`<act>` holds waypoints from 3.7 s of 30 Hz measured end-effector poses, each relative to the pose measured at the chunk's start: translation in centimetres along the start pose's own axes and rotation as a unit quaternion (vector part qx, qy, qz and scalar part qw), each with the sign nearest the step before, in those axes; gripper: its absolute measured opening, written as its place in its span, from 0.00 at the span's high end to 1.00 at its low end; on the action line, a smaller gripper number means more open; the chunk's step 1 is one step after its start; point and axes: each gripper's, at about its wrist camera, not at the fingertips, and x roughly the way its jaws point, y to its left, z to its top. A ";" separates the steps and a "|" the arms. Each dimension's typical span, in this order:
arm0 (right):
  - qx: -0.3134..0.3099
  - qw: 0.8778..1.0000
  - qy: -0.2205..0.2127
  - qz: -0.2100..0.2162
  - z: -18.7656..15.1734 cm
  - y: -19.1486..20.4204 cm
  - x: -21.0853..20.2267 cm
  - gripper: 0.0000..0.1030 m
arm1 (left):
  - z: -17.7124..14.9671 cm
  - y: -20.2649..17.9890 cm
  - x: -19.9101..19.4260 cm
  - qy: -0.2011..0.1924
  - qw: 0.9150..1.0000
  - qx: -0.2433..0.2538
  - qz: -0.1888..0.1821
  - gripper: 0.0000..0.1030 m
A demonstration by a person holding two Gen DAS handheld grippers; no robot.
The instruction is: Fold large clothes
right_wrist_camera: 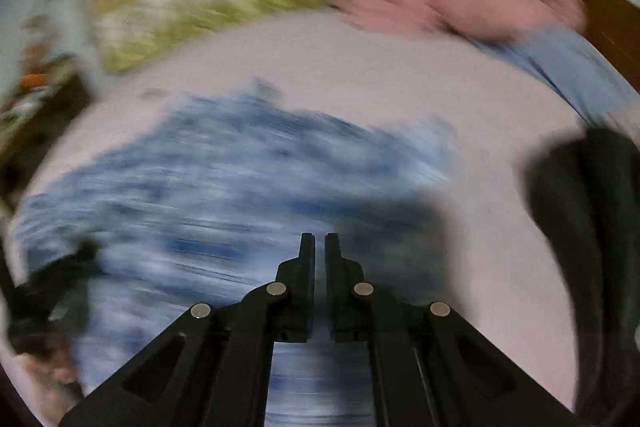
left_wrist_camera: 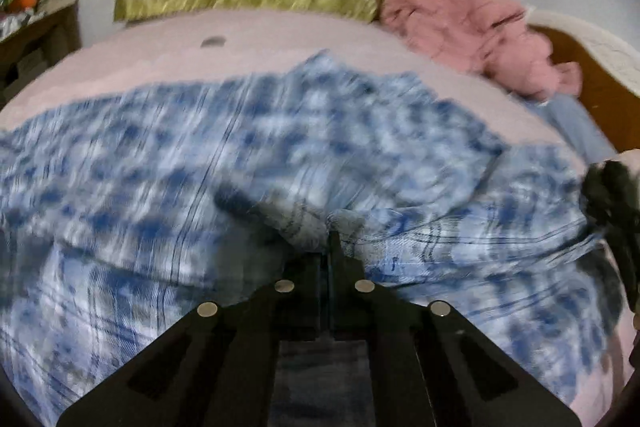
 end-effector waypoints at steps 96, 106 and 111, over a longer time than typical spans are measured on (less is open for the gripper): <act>-0.068 0.990 -0.124 -0.013 -1.3 5.5 -3.4 0.15 | 0.5 18.1 -16.0 -0.231 0.960 0.009 0.156 0.13; -0.055 0.982 -0.154 -0.092 -1.4 6.1 -4.1 0.15 | 0.0 27.0 -10.4 -0.125 0.973 -0.177 0.074 0.00; 0.000 0.988 -0.147 -0.054 -1.3 4.9 -4.6 0.14 | -2.7 33.8 -7.2 -0.073 0.945 -0.313 0.065 0.13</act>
